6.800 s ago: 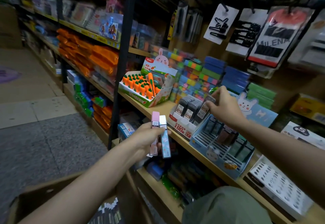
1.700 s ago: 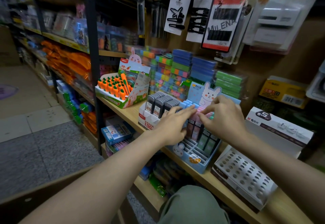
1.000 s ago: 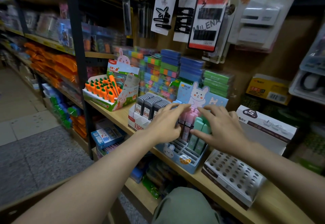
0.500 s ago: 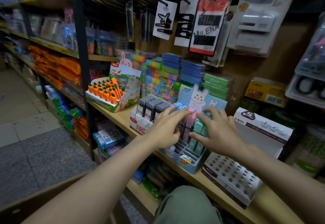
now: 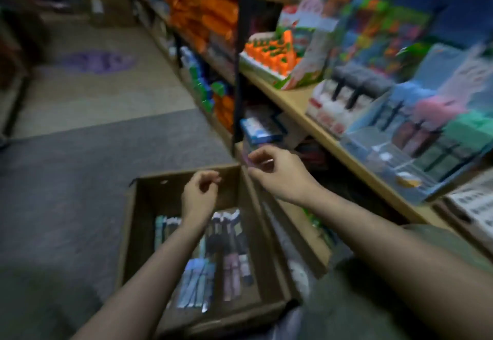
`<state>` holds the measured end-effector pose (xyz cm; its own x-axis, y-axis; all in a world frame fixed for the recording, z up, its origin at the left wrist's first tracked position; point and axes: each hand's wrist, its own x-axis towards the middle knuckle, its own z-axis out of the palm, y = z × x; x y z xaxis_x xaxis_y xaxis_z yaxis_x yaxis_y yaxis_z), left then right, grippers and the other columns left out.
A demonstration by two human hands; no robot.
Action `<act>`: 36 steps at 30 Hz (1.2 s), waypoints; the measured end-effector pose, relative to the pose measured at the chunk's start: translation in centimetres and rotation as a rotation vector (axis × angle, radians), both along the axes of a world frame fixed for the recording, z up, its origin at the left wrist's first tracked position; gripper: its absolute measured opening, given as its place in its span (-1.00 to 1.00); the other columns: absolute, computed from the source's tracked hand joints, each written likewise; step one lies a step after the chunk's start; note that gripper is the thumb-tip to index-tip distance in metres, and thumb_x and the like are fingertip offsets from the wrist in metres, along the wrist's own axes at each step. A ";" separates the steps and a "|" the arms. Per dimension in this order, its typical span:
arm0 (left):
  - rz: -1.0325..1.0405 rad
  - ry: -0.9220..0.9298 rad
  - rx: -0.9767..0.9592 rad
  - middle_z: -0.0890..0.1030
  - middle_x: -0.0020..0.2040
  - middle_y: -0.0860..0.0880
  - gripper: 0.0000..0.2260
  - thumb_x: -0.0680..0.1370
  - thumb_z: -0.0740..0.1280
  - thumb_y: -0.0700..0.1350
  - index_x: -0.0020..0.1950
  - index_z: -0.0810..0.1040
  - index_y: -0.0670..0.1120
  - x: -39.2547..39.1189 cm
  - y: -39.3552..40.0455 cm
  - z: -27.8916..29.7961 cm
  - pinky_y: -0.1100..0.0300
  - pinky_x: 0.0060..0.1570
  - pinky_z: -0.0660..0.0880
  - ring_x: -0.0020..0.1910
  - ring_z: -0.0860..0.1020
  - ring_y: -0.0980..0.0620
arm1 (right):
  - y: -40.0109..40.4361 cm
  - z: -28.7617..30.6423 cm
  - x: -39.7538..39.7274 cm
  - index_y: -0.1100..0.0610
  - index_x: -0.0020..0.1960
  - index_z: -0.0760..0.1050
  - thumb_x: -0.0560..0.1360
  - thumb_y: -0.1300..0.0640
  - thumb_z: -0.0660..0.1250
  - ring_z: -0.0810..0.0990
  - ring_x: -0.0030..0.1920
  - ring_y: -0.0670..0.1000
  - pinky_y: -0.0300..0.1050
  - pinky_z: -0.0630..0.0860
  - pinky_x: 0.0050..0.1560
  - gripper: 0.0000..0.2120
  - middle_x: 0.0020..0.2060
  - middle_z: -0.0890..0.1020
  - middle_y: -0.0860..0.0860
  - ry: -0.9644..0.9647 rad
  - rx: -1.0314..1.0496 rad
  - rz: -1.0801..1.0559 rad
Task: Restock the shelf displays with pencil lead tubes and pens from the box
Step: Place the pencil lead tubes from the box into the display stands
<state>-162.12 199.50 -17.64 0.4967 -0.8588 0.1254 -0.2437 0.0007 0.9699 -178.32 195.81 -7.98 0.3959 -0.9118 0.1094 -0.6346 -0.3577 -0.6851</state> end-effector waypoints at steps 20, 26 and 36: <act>-0.048 -0.427 0.909 -0.19 0.60 -0.06 -0.39 0.61 0.22 -0.08 0.59 0.00 -0.05 8.3 2.0 -19.7 0.07 0.51 -0.09 0.57 -0.18 -0.11 | 0.2 -30.6 10.3 -0.06 0.60 -0.12 0.57 -0.15 0.23 -0.14 0.58 0.12 0.19 -0.05 0.53 -0.25 0.59 -0.13 0.01 0.769 0.330 0.440; -0.027 -0.502 1.036 -0.23 0.58 -0.19 -0.34 0.61 0.21 0.00 0.59 -0.08 -0.08 9.2 0.8 -22.6 -0.01 0.52 -0.12 0.56 -0.19 -0.17 | -0.7 -34.5 12.2 -0.10 0.58 -0.23 0.57 -0.28 0.12 -0.28 0.56 0.15 0.30 -0.21 0.48 -0.23 0.56 -0.31 -0.01 0.887 0.234 0.610; -0.190 -0.559 0.897 -0.20 0.60 -0.01 -0.42 0.60 0.18 -0.04 0.58 0.05 -0.04 6.0 2.7 -23.9 0.06 0.52 -0.08 0.57 -0.13 -0.08 | -0.8 -35.7 9.6 -0.11 0.59 -0.12 0.55 -0.36 0.05 -0.32 0.55 0.12 0.29 -0.20 0.47 -0.27 0.56 -0.29 -0.05 0.931 0.236 0.581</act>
